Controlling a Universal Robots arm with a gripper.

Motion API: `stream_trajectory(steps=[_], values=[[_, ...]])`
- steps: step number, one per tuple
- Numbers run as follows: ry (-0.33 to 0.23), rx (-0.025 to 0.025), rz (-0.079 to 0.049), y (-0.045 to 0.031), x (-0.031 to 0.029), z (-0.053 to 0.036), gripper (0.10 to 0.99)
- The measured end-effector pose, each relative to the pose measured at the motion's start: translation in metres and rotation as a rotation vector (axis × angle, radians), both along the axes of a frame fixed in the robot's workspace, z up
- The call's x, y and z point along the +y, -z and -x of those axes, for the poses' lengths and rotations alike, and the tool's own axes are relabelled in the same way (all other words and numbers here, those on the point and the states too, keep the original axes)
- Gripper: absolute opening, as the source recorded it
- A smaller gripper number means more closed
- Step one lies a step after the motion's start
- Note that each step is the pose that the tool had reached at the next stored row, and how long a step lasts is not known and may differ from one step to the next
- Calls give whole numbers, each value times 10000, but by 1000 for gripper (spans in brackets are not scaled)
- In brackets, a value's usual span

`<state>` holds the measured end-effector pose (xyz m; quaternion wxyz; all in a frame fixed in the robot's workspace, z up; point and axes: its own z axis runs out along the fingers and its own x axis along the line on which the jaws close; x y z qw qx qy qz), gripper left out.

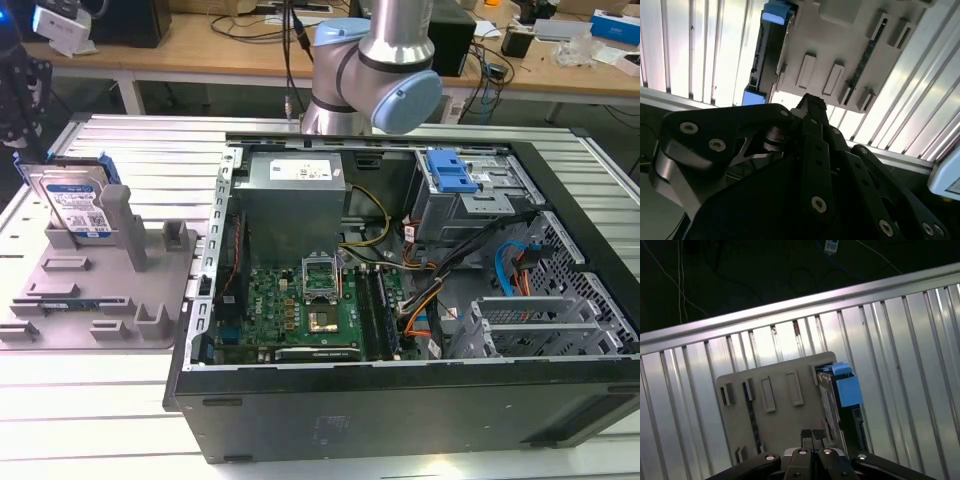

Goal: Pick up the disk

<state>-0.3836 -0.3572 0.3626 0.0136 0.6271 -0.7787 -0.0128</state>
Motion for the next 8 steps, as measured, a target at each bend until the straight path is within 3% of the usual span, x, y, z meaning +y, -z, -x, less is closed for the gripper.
stream_trajectory(steps=[8], values=[[-1286,-1,29,2,124,0,106]])
